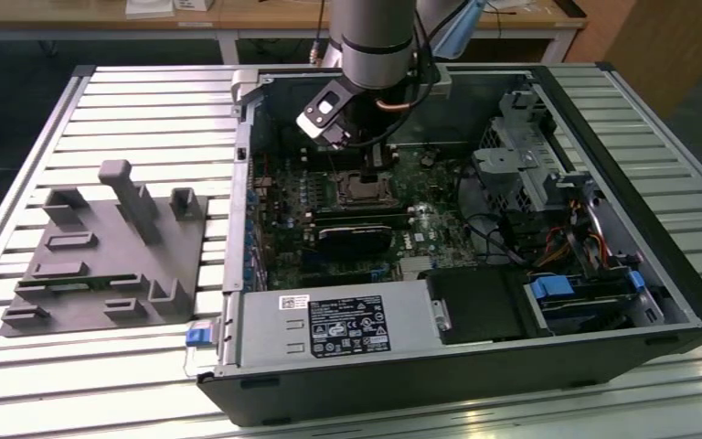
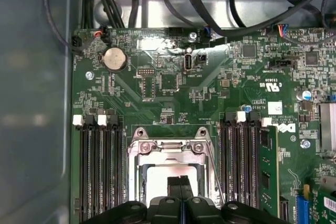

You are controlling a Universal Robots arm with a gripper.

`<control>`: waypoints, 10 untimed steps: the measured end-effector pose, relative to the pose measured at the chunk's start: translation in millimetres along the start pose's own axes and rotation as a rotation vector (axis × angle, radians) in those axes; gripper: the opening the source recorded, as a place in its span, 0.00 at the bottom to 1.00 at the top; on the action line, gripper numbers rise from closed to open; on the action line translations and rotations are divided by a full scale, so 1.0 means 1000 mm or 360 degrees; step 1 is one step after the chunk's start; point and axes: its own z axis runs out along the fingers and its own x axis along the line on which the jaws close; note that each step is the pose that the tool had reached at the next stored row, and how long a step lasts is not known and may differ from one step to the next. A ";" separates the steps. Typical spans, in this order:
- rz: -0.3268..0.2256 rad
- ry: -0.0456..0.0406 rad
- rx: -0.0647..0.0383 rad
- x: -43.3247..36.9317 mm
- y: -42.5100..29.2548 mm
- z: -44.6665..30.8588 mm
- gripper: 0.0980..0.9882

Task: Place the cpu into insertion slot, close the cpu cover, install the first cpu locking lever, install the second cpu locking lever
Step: 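Close the cpu cover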

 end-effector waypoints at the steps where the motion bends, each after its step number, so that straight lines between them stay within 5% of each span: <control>1: 0.0008 -0.0001 0.0000 -0.0001 -0.0006 0.0001 0.01; 10: -0.0024 0.0001 0.0000 -0.0001 -0.0020 0.0002 0.01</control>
